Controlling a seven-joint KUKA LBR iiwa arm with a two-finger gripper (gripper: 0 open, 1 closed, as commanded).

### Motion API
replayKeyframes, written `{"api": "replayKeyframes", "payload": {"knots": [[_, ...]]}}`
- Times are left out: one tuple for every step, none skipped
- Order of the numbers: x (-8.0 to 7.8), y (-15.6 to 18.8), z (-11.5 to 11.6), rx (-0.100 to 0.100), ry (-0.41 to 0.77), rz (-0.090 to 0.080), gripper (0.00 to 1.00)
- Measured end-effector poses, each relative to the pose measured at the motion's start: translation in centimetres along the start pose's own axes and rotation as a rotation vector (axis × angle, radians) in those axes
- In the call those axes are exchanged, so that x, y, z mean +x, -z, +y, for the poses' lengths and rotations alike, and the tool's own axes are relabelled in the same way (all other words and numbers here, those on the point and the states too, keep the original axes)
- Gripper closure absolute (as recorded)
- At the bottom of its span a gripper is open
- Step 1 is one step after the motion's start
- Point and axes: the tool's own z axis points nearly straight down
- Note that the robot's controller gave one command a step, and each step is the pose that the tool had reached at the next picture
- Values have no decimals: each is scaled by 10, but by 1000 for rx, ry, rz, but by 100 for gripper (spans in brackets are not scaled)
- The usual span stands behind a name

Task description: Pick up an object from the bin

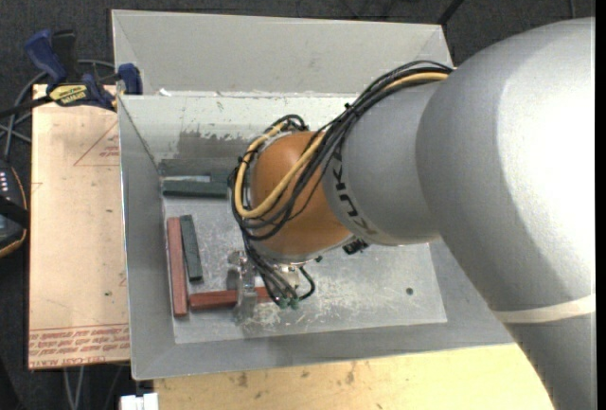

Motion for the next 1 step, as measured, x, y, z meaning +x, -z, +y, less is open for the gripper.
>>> {"api": "replayKeyframes", "payload": {"knots": [[17, 146, 14, -3, -45, -9, 100]]}}
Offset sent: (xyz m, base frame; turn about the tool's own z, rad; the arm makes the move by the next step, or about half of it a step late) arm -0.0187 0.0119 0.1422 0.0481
